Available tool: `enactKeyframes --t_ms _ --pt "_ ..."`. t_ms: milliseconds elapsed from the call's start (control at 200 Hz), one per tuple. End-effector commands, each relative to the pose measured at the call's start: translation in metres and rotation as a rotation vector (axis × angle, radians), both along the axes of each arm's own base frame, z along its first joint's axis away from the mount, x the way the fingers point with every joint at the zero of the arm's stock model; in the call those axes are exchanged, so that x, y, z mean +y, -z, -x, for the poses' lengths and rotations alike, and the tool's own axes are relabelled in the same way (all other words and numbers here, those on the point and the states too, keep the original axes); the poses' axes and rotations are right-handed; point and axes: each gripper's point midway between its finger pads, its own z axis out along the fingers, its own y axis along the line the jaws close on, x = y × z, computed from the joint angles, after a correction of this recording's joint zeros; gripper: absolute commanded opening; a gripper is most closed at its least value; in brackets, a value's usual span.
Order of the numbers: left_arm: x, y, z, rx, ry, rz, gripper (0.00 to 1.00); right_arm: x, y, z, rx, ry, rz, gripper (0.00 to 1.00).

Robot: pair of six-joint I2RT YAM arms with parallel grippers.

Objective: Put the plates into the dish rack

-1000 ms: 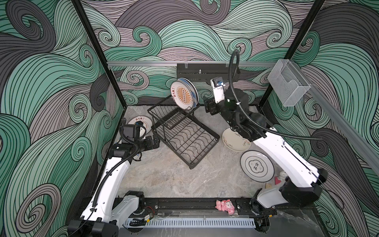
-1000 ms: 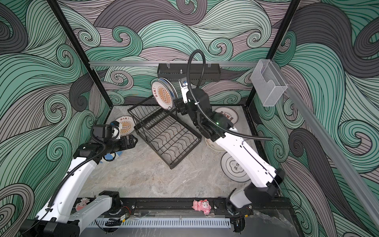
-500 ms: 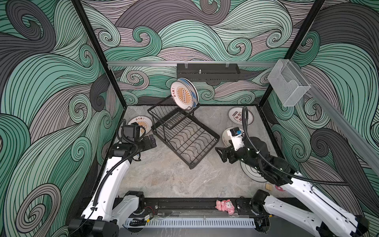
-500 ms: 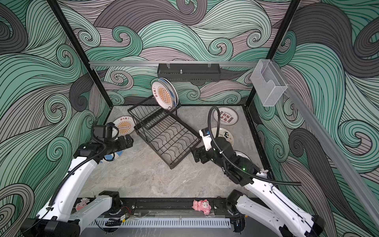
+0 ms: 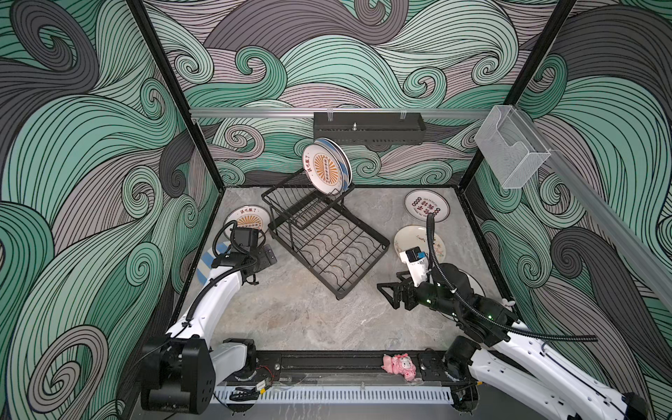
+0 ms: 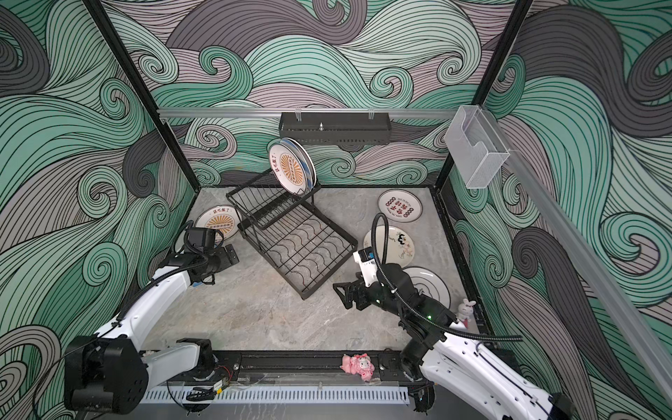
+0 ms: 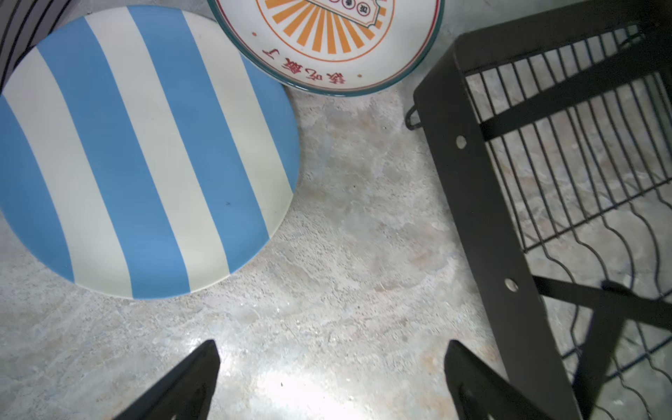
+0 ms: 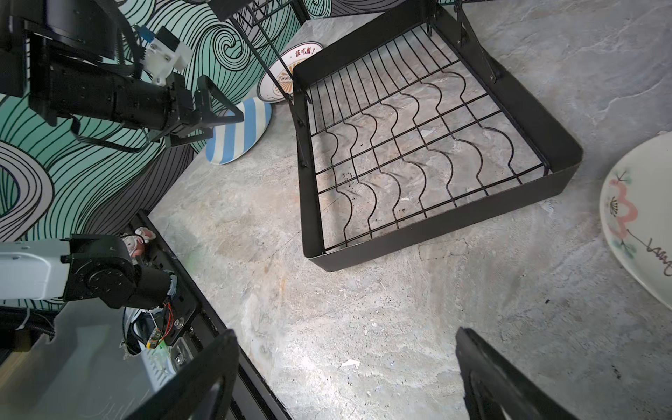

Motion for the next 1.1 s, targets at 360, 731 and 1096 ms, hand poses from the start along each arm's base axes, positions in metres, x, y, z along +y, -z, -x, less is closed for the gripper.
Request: enactKeyframes --t_ms 360,731,1096 --pt "0.041 0.038 -0.043 0.095 -0.1 0.077 0.99 0.021 0.008 -0.004 0.024 -0.051 -0.072 0.93" --pt "0.038 0.062 -0.054 0.116 -0.088 0.182 0.99 0.027 0.012 -0.01 0.027 -0.056 -0.065 0.94" --pt "0.026 0.079 -0.038 0.141 -0.092 0.244 0.99 0.03 0.015 -0.013 0.036 -0.058 -0.059 0.95"
